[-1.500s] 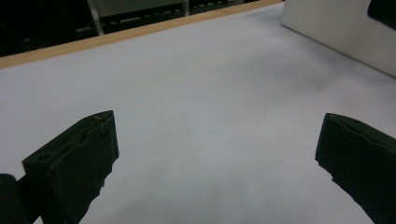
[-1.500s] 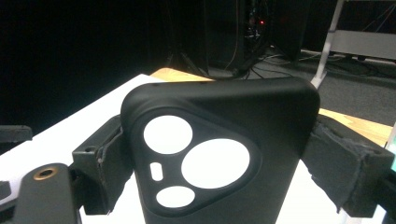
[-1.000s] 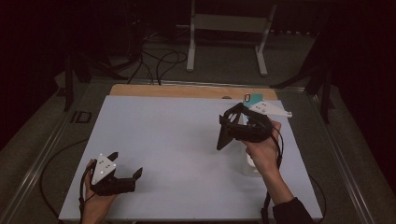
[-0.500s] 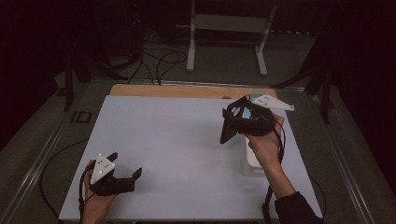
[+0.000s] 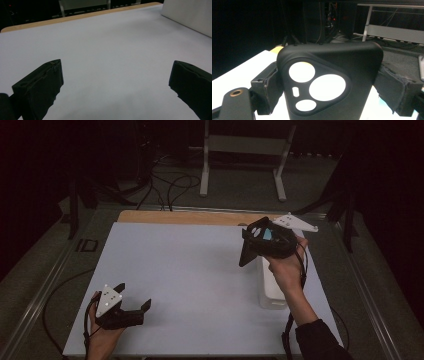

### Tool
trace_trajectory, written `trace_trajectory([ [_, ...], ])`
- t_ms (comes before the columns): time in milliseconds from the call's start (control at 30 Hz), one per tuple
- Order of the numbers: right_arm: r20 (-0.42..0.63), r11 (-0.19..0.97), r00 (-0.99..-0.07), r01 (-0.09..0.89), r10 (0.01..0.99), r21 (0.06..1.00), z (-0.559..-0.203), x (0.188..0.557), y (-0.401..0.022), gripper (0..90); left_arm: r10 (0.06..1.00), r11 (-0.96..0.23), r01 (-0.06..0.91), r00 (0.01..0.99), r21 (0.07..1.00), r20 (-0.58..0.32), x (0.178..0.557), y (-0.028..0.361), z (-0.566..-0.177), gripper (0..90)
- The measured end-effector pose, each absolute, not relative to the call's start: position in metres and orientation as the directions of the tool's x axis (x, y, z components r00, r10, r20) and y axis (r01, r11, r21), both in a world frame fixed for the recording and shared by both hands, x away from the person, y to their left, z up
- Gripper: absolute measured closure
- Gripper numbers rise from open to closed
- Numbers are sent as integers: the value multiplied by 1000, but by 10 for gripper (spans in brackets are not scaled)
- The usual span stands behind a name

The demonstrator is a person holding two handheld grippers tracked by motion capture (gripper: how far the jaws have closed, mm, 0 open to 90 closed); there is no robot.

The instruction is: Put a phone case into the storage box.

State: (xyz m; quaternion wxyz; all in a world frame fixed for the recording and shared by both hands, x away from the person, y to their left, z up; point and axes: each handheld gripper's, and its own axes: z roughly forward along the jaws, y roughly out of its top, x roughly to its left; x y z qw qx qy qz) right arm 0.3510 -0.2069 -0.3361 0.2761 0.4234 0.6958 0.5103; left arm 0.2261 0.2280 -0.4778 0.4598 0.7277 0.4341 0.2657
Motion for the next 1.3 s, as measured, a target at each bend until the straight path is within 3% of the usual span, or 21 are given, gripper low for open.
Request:
trace_trajectory([
  [1300,26,78,-321,307,947,949,-325,376,-247,146,875,-208,397,484,894,-12,227,226,-479,0],
])
